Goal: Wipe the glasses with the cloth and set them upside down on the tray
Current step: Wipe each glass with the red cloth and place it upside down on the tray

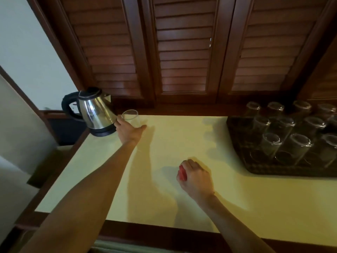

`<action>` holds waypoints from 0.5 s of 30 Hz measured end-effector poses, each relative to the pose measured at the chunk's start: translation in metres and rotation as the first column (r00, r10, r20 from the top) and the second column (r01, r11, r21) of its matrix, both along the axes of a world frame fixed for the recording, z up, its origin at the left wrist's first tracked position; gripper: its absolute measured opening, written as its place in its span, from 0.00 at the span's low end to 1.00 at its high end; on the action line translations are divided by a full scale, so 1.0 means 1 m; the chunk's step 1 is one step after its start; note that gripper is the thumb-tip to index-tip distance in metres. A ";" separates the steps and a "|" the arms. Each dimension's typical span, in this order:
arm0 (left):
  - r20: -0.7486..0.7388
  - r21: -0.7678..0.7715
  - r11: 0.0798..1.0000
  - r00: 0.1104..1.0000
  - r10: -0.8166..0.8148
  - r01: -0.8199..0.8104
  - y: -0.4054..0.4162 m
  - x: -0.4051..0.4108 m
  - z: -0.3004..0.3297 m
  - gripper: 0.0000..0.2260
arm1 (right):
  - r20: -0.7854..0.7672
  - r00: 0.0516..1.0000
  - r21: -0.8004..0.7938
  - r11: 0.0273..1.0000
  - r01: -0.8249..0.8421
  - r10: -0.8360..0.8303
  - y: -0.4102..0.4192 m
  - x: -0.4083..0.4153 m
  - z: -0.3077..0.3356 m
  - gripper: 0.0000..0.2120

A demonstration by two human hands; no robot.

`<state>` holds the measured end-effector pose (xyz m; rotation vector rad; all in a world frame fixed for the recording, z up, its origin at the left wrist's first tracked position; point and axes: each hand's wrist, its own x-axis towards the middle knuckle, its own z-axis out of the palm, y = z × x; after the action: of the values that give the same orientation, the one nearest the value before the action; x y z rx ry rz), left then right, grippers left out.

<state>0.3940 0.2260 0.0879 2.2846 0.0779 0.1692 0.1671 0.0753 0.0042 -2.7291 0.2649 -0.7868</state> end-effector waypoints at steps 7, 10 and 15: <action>-0.004 -0.140 0.989 0.999 0.036 -0.037 -0.007 0.031 -0.010 0.40 | -0.035 0.999 -0.013 1.000 0.021 -0.021 0.002 -0.001 0.000 0.05; -0.003 -0.158 0.986 0.998 0.056 -0.056 -0.004 0.034 -0.009 0.35 | -0.042 0.999 -0.014 1.000 0.015 -0.015 0.002 -0.001 0.000 0.06; 0.098 -0.161 0.987 0.995 -0.012 0.028 0.000 0.005 0.002 0.34 | -0.088 0.996 -0.007 1.000 -0.001 0.001 0.001 -0.002 0.003 0.07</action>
<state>0.3991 0.2264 0.0895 2.1110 0.0177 0.2533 0.1648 0.0767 0.0068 -2.7739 0.2799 -0.6696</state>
